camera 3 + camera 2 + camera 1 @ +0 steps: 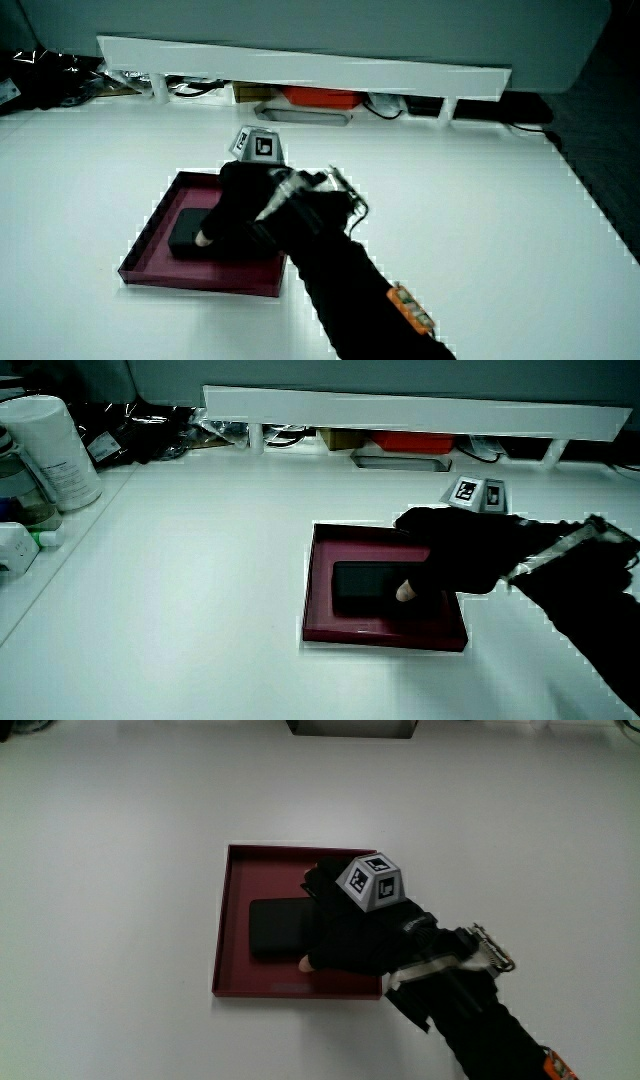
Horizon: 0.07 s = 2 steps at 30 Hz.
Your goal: Place battery into plate
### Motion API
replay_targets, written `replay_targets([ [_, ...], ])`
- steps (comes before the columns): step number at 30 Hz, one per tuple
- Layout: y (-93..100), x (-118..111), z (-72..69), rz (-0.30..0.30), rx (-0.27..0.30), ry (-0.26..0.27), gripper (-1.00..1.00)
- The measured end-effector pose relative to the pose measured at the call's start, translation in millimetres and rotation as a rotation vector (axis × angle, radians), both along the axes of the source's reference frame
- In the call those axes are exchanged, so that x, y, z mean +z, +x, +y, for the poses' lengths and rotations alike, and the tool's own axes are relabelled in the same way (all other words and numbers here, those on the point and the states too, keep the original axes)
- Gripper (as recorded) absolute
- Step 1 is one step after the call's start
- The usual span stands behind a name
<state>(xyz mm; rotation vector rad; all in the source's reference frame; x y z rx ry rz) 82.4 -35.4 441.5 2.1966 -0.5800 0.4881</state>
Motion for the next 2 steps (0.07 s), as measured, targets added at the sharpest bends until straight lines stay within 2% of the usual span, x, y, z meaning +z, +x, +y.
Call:
replay_targets([
  [1,5.1,-7.5,0.7,-0.001,0.016,0.017,-1.0],
  [2,11.2,-8.5,2.2,-0.013,0.005,0.009,-1.0],
])
